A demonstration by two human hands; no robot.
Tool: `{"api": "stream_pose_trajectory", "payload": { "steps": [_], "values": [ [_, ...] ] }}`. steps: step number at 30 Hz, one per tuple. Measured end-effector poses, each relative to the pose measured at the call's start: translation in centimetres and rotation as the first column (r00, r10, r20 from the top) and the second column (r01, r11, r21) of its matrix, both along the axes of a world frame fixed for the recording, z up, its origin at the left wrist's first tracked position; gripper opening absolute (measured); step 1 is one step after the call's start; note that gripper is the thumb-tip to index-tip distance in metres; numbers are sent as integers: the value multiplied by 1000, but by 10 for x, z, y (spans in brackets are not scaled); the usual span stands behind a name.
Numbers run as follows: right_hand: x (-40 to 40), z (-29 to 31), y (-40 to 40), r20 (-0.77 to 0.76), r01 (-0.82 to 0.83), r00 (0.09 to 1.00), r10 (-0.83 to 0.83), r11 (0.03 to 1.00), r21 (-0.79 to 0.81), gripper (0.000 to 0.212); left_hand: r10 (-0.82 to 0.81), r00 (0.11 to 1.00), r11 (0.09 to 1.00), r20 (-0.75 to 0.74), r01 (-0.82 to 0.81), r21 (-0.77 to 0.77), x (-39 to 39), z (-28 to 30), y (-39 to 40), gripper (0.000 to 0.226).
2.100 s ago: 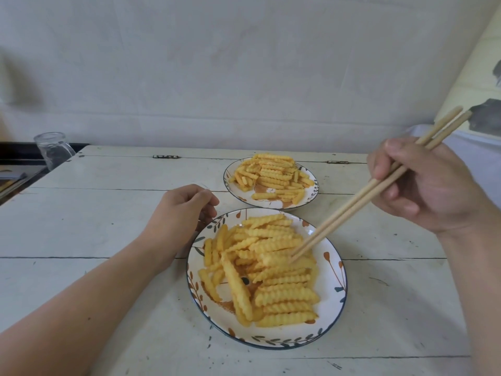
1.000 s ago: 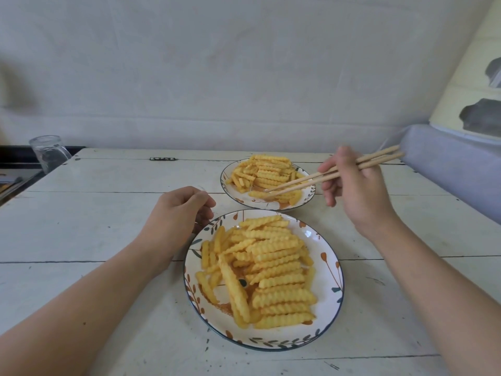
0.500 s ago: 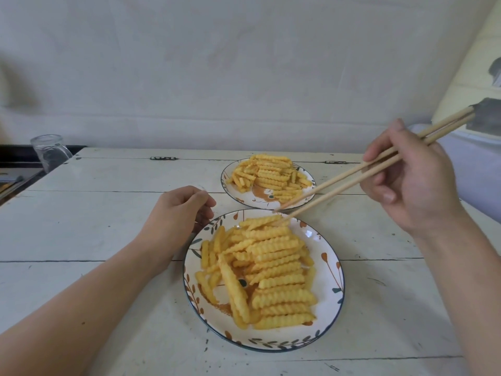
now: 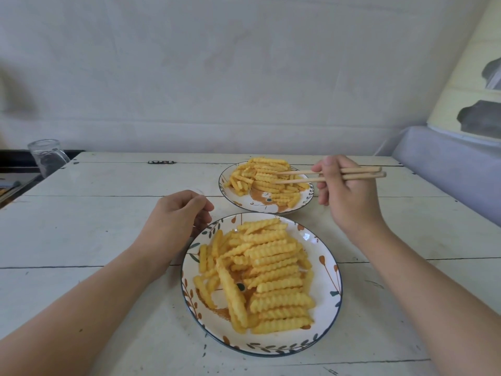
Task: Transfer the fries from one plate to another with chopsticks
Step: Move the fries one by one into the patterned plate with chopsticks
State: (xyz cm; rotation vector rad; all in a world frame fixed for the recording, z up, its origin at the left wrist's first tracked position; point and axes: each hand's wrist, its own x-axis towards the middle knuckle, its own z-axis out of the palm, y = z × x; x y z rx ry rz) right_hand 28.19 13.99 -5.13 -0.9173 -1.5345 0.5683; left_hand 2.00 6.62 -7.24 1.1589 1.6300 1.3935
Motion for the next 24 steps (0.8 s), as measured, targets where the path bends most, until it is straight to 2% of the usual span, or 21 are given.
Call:
{"api": "stream_pose_trajectory", "payload": {
  "steps": [6,11,16,24],
  "values": [
    [-5,1,-1,29,24,999,-25,999,39,33,-3,1000,1000,0,3,3,0,0,1,27],
    [-5,2,-7,135,-17,991,4,995,98,36,-4,1000,1000,-4,4,6,0,0,0,28],
    [-1,7,-11,36,17,999,-20,996,84,33,-5,1000,1000,-11,5,6,-1,-1,1,28],
    [3,9,-8,-24,40,999,-40,999,-25,38,-4,1000,1000,-4,4,8,-1,-2,2,28]
  ]
}}
